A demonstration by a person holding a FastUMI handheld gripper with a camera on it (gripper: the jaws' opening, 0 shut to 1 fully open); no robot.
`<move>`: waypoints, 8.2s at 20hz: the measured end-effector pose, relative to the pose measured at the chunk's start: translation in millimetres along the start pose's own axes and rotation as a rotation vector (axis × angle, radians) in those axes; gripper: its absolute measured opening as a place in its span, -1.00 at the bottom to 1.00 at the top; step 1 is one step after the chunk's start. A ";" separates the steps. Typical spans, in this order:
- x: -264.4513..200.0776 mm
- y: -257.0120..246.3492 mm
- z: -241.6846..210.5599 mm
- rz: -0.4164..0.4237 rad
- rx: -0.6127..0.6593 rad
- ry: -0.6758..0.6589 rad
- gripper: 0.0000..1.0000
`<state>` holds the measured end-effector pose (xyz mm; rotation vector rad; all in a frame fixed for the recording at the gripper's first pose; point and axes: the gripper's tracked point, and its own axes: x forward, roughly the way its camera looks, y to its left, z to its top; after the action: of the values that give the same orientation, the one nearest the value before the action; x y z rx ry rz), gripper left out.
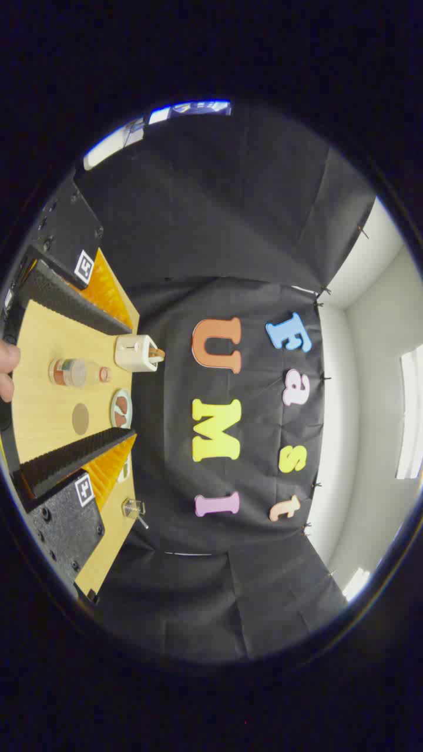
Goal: Take the bottle from table, then pour the juice into the cup, finally place the bottle on the coaster
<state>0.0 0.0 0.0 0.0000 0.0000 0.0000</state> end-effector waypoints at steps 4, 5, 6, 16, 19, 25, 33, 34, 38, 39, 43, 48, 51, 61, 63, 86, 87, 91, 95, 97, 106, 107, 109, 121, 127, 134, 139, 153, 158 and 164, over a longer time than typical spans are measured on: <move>-2.2 4.6 -3.4 0.013 0.024 0.006 1.00; -3.5 3.6 -3.8 0.012 0.026 0.009 1.00; -3.9 2.7 -3.7 0.010 0.027 0.010 1.00; -15.2 5.9 -3.6 0.018 0.056 0.016 1.00; -19.9 13.6 0.5 0.044 0.080 0.006 1.00; -22.9 21.3 -0.2 0.058 0.056 0.005 1.00; -21.4 26.7 -11.9 0.081 0.085 0.016 1.00; -20.8 28.6 -13.6 0.085 0.085 0.015 1.00; -18.3 29.1 -19.5 0.082 0.064 0.018 1.00; -17.8 29.6 -22.0 0.081 0.064 0.021 1.00; -17.2 34.5 -35.9 0.089 0.068 0.021 1.00; -5.9 42.2 -78.1 0.111 0.067 0.056 1.00; 6.7 38.4 -101.8 0.100 0.028 0.038 1.00; 73.7 25.2 -203.2 0.031 -0.037 0.109 1.00; 92.0 20.8 -214.6 0.013 -0.050 0.122 1.00; 179.9 15.6 -256.3 0.003 -0.149 0.233 0.75; 178.4 13.6 -253.9 -0.003 -0.150 0.233 0.71; 170.4 6.5 -226.0 -0.002 -0.110 0.190 0.60; 158.5 0.8 -204.0 0.047 0.024 0.187 0.55; 150.3 -3.2 -190.7 0.057 0.106 0.174 0.54; 131.1 -36.0 -182.5 0.075 0.381 0.178 0.52; 131.4 -41.0 -186.2 0.074 0.433 0.192 0.52; 130.2 -52.2 -189.5 0.067 0.543 0.202 0.52; 133.2 -69.2 -174.5 0.088 1.142 0.155 0.51; 142.0 -71.5 -157.5 0.085 1.304 0.133 0.50; 155.9 -92.8 -159.7 0.067 1.445 0.084 0.50; 166.9 -103.7 -169.7 0.040 1.550 0.071 0.50; 172.2 -120.9 -166.9 0.014 1.718 0.025 0.50; 172.4 -122.6 -168.2 0.013 1.735 0.032 0.50; 173.0 -125.7 -159.1 0.012 1.793 0.029 0.50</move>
<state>173.0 -125.7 -159.1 1.7934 0.0294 0.0122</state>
